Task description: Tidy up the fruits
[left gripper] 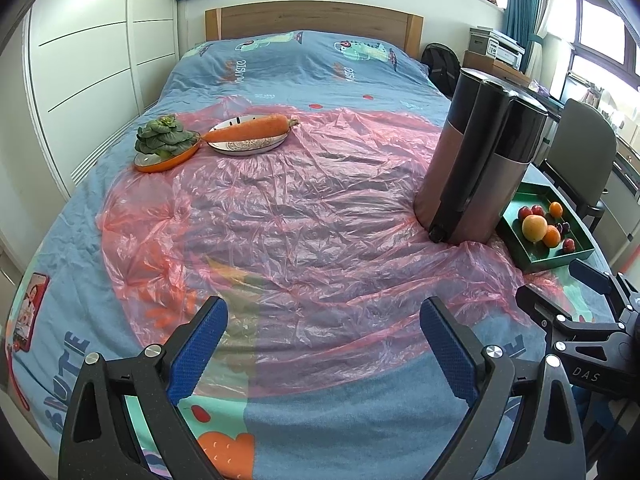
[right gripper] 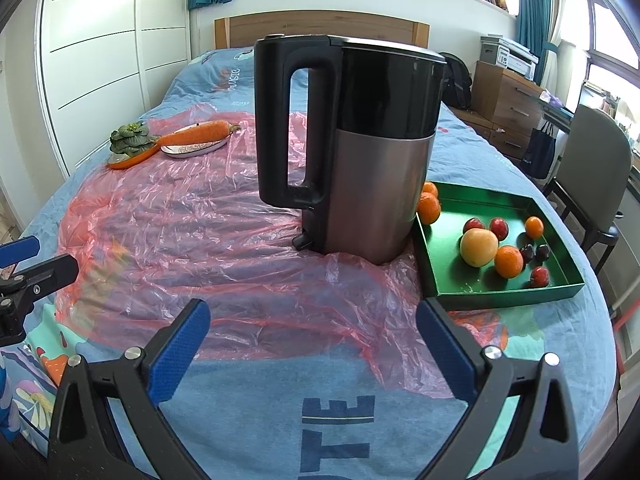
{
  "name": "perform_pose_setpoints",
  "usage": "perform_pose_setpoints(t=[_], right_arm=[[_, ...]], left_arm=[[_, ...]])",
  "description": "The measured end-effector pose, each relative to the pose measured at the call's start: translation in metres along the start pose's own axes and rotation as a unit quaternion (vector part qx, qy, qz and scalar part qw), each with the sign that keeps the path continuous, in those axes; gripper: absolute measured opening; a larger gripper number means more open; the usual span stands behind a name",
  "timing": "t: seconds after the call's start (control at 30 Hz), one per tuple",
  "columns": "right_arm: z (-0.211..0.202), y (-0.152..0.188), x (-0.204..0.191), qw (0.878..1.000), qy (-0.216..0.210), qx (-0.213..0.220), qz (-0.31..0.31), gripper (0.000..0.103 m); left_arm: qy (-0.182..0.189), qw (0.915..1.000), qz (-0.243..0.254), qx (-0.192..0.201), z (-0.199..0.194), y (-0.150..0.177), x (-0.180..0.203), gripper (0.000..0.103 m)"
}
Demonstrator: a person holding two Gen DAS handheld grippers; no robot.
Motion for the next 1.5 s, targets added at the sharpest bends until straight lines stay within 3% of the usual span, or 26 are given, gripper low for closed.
perform_pose_setpoints(t=[0.43, 1.03, 1.5], right_arm=[[0.000, 0.003, 0.011, 1.000, 0.004, 0.000, 0.008, 0.103], [0.000, 0.005, 0.062, 0.999, 0.030, 0.000, 0.028, 0.103], [-0.001, 0.006, 0.071, 0.999, 0.036, -0.001, 0.032, 0.103]], left_arm=[[0.012, 0.9998, 0.014, -0.010, 0.005, 0.001, 0.017, 0.095], [0.033, 0.9983, 0.045, -0.016, 0.011, -0.005, 0.064, 0.095], [0.039, 0.9977, 0.053, -0.016, 0.011, -0.005, 0.073, 0.095]])
Point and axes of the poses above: each gripper's, at about its wrist camera, not at the fingertips, and z roughly the way its jaws point, x to its right, y to its underside, the point moved 10 cm from there along z, roughly the way its jaws point, and after that the axes turned 7 degrees about y, right-handed, at the moved point
